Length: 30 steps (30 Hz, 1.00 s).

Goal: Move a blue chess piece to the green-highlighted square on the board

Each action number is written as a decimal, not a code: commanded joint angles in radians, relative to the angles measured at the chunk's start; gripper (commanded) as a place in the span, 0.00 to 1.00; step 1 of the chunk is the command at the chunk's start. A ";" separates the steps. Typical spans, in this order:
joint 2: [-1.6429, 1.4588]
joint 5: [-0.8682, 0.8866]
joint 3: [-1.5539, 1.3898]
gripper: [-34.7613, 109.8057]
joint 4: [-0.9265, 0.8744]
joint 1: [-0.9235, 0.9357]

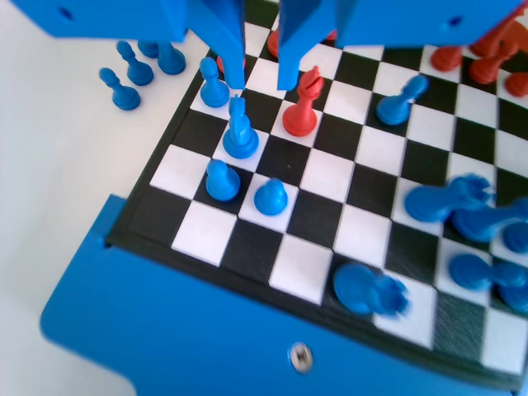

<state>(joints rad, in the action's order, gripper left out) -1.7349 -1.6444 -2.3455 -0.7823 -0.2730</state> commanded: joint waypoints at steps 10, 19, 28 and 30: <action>0.100 0.015 0.060 0.33 -0.055 -0.064; 0.198 0.025 0.178 0.32 -0.107 -0.044; 0.259 0.026 0.236 0.32 -0.114 -0.031; 0.272 0.025 0.238 0.32 -0.107 -0.028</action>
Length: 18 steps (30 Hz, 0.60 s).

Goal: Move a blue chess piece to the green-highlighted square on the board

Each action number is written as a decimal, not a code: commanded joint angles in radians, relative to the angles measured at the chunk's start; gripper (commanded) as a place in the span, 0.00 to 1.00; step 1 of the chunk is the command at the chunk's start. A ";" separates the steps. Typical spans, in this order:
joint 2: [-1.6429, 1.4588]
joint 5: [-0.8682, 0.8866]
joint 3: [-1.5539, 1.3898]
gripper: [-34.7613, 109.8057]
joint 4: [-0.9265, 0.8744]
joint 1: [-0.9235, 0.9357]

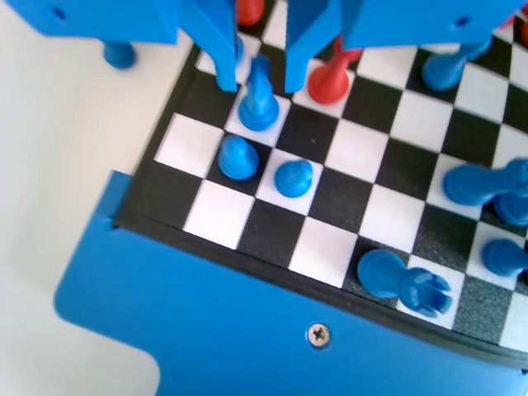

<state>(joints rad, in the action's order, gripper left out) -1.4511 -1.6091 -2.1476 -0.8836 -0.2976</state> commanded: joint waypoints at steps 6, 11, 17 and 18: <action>-0.005 -0.017 0.025 0.32 0.009 -0.006; -0.005 -0.014 0.021 0.32 0.011 -0.014; 0.008 -0.011 0.012 0.32 0.018 -0.023; 0.009 -0.011 0.009 0.32 0.020 -0.026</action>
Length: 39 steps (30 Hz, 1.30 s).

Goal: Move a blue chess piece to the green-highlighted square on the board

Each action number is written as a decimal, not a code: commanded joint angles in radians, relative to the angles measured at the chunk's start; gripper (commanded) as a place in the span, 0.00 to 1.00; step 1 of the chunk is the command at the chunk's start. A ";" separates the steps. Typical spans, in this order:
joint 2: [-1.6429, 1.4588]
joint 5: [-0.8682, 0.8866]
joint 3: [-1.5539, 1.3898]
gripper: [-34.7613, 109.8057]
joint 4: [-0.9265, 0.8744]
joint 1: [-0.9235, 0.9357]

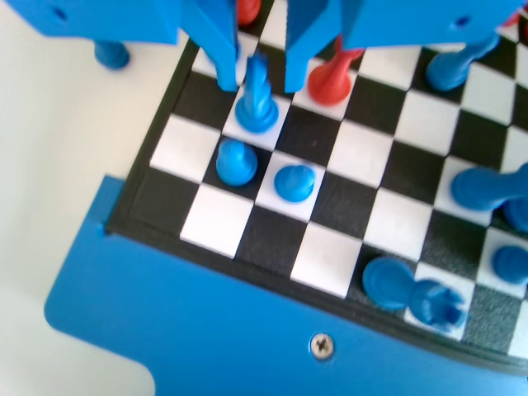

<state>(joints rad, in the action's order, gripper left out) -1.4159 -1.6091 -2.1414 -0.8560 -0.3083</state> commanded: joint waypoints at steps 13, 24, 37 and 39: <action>-0.020 -0.015 -0.018 0.31 0.000 -0.034; -0.020 -0.023 -0.009 0.25 -0.011 -0.038; -0.063 -0.043 0.044 0.25 -0.097 -0.014; -0.078 -0.043 0.075 0.25 -0.135 -0.005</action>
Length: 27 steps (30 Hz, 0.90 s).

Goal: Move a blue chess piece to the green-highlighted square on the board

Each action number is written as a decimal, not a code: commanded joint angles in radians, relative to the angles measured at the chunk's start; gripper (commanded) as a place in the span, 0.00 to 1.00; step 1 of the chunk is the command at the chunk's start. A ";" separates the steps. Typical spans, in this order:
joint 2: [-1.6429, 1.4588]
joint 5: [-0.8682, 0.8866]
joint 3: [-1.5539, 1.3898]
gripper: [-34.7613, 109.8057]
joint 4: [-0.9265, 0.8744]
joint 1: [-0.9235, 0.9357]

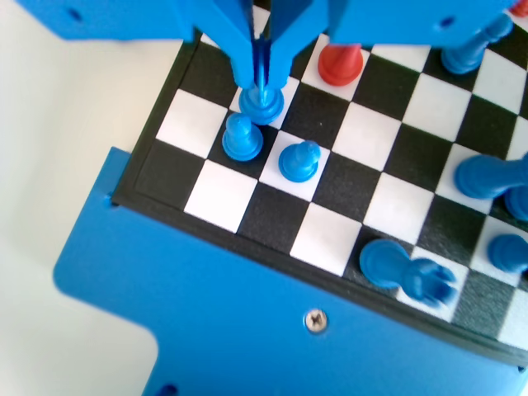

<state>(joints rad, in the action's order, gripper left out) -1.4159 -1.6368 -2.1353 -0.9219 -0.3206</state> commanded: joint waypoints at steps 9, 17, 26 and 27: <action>-0.110 -0.044 0.201 0.25 -0.239 0.101; -0.112 -0.146 0.225 0.25 -0.313 0.245; -0.127 -0.198 0.120 0.25 -0.259 0.284; -0.127 -0.201 0.103 0.25 -0.249 0.284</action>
<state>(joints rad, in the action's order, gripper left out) -1.4603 -1.8162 -1.9988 -1.1827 -0.0399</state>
